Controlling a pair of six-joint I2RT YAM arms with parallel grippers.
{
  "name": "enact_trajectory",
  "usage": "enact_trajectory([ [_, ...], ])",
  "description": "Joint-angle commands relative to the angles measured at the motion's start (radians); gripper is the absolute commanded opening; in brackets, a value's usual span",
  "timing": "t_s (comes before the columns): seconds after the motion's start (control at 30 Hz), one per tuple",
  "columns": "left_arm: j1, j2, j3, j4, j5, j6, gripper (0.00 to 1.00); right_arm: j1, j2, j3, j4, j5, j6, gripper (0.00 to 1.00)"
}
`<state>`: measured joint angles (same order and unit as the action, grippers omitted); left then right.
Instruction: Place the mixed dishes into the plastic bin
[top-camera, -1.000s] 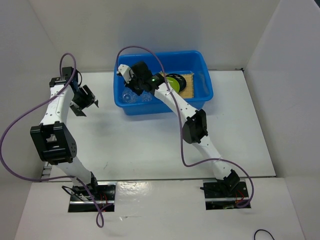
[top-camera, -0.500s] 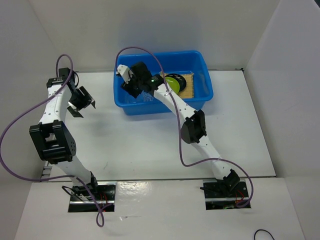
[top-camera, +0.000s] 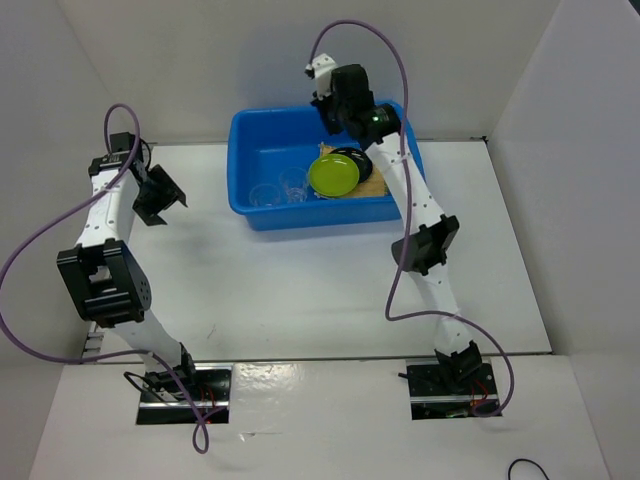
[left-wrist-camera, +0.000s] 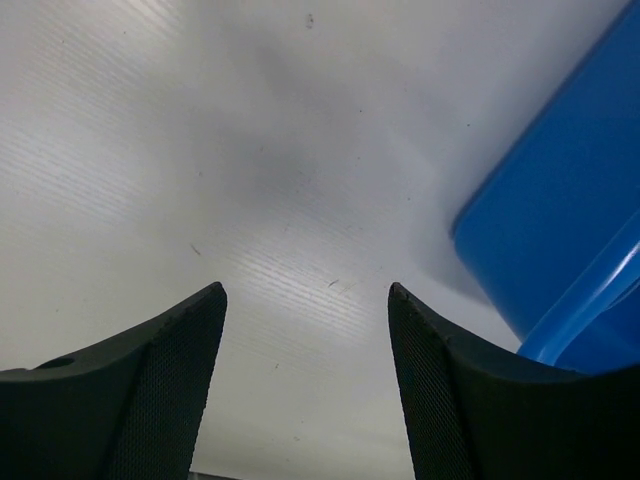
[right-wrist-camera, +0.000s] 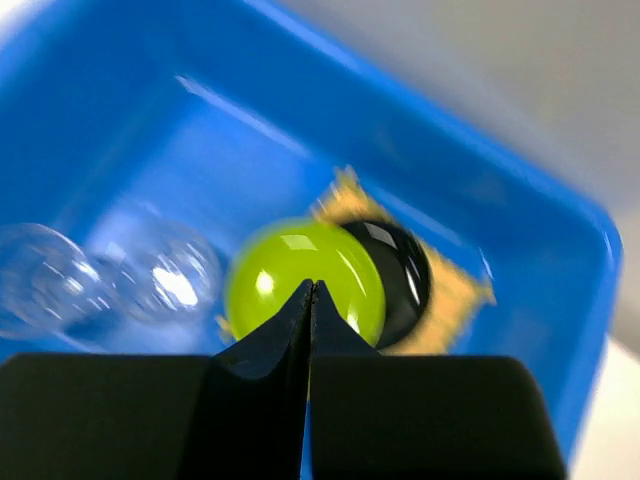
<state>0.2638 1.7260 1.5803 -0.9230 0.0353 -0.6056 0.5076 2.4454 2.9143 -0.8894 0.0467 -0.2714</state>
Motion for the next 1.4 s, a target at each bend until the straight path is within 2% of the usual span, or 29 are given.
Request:
enact_trajectory([
  [0.0,0.002,0.029,0.021,0.078,0.032,0.006,0.73,0.005,-0.11,-0.113,-0.095,0.086,-0.005,0.01],
  [0.07,0.002,0.056,0.053,0.078,0.008,0.017,0.78,0.014,-0.201,-0.257,-0.105,0.113,-0.023,0.15],
  [0.1,0.011,0.078,0.07,0.078,0.008,0.017,0.79,0.029,-0.229,-0.301,-0.105,0.125,-0.034,0.26],
  [0.13,0.011,0.09,0.102,0.078,0.008,0.017,0.81,0.041,-0.252,-0.37,-0.117,0.125,-0.034,0.31],
  [0.2,0.011,0.127,0.133,0.078,0.008,0.017,0.82,0.042,-0.301,-0.421,-0.126,0.125,-0.063,0.45],
  [0.23,0.011,0.138,0.159,0.078,0.027,0.017,0.82,0.042,-0.31,-0.455,-0.126,0.136,-0.063,0.58],
  [0.33,0.011,0.178,0.201,0.078,0.038,0.017,0.82,0.031,-0.301,-0.486,-0.117,0.182,-0.072,0.76],
  [0.4,0.011,0.191,0.248,0.067,0.047,0.017,0.82,0.014,-0.258,-0.468,-0.117,0.193,-0.062,0.78],
  [0.6,0.011,0.202,0.322,0.023,0.069,0.007,0.83,-0.032,-0.094,-0.201,-0.146,0.139,-0.052,0.78],
  [0.7,0.011,0.202,0.334,0.013,0.078,0.007,0.83,-0.078,-0.005,-0.127,-0.158,0.093,-0.052,0.81],
  [0.9,0.011,0.127,0.227,0.013,0.069,-0.003,0.83,-0.194,0.134,-0.025,-0.215,-0.039,-0.061,0.83],
  [1.03,0.011,0.089,0.155,0.024,0.069,-0.026,0.83,-0.231,0.234,0.08,-0.263,-0.137,-0.086,0.9],
  [1.37,0.011,0.08,0.147,-0.02,0.04,-0.055,0.83,-0.271,0.36,0.209,-0.283,-0.301,-0.095,0.92],
])
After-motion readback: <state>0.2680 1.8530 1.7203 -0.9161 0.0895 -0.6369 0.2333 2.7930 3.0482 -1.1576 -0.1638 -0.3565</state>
